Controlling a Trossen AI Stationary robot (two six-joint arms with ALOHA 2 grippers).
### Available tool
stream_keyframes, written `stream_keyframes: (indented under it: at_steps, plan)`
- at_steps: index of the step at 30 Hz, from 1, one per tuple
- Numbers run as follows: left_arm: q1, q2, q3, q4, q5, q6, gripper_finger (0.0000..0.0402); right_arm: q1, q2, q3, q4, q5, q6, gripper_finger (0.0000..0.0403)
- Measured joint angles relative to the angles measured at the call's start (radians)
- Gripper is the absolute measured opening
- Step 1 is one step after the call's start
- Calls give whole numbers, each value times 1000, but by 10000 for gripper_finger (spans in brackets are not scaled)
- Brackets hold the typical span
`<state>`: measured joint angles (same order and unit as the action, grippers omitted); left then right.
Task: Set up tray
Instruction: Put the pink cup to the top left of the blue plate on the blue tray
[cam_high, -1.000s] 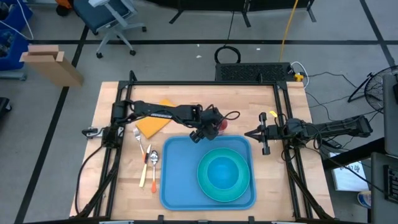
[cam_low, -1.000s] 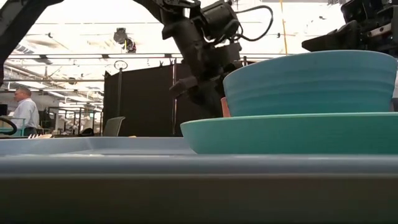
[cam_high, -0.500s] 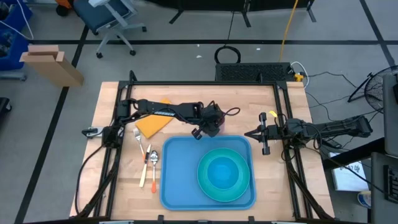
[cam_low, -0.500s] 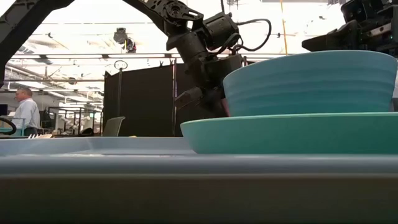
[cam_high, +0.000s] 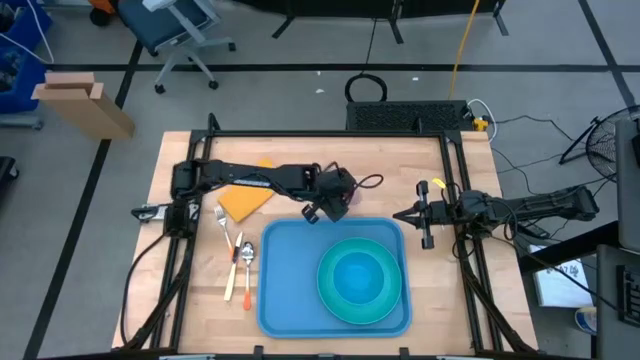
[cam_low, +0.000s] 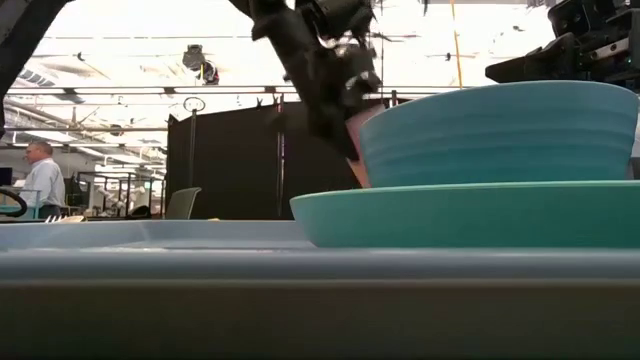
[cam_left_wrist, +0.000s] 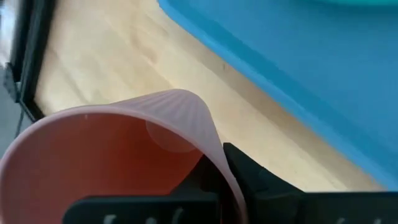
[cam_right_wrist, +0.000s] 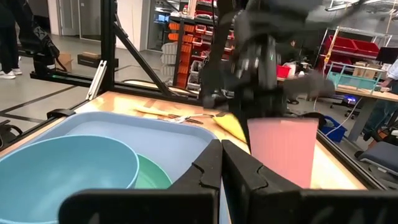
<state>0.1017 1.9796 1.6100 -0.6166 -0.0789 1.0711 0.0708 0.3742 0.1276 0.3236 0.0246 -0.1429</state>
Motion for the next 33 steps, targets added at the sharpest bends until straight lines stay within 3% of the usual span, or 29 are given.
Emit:
stream_keyframes:
  at_steps: [8,13,17,23,29,33]
  plan:
    - [2,-217,-2,-44,195,-71,3,0,-5,0,-6,-4,4,0]
    - [2,-355,-49,-35,239,-98,2,0,-5,0,-7,-3,19,0]
    - [26,-479,-149,-10,288,-149,2,0,-5,0,-15,-3,27,0]
    - [42,-658,-403,160,378,-296,2,0,-5,0,-10,-2,27,0]
    - [-17,-706,-544,254,427,-428,2,0,-5,0,2,-2,27,0]
    - [-100,-703,-594,301,371,-494,2,0,-5,0,2,-1,27,0]
